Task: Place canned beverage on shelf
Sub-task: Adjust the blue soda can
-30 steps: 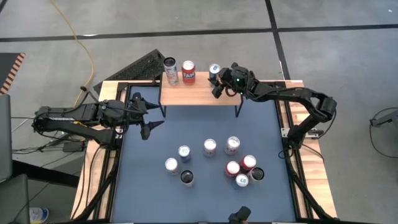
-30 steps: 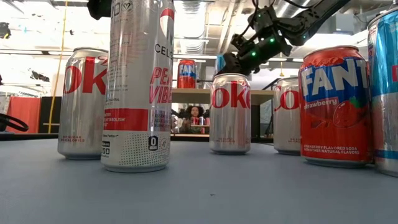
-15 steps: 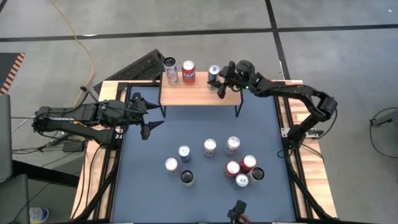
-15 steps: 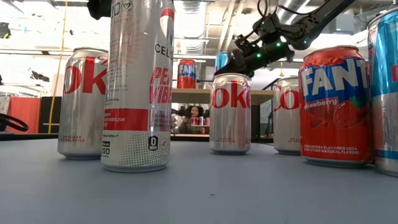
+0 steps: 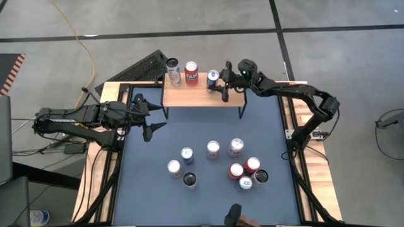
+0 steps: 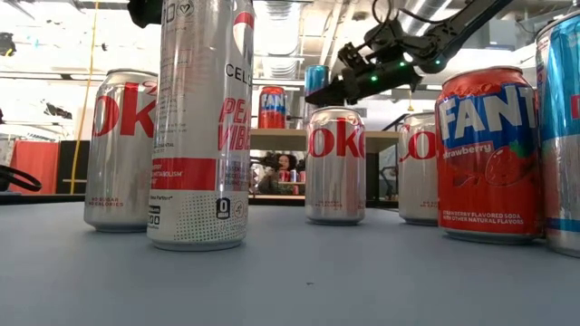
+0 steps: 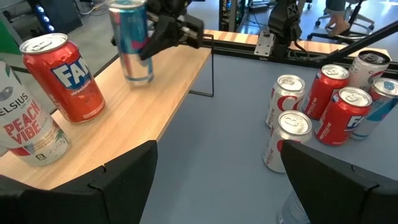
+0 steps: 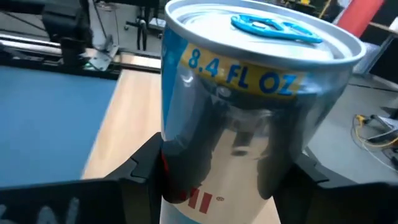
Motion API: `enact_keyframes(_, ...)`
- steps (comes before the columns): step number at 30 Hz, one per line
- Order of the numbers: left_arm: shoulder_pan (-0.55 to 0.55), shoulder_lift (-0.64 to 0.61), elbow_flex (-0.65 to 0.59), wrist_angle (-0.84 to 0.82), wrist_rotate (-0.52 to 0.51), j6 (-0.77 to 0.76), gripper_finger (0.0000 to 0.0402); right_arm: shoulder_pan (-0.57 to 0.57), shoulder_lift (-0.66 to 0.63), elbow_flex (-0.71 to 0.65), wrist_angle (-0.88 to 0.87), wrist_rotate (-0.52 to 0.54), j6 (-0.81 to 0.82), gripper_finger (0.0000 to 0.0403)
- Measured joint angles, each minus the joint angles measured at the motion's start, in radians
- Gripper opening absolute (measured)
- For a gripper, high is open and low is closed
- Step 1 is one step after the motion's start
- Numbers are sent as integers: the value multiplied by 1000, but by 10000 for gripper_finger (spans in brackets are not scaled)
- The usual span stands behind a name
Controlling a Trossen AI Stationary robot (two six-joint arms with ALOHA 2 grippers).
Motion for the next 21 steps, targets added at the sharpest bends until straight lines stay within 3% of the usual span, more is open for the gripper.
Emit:
enact_keyframes(8, 0, 0, 0, -4, 1, -8, 332, -15, 29, 55, -29, 9, 7, 209)
enact_keyframes(13, 0, 0, 0, -4, 1, -1, 332, -46, 28, 74, -37, -83, 5, 209)
enact_keyframes(21, 0, 0, 0, -3, -2, 0, 332, -79, 28, 78, -30, -109, -5, 209)
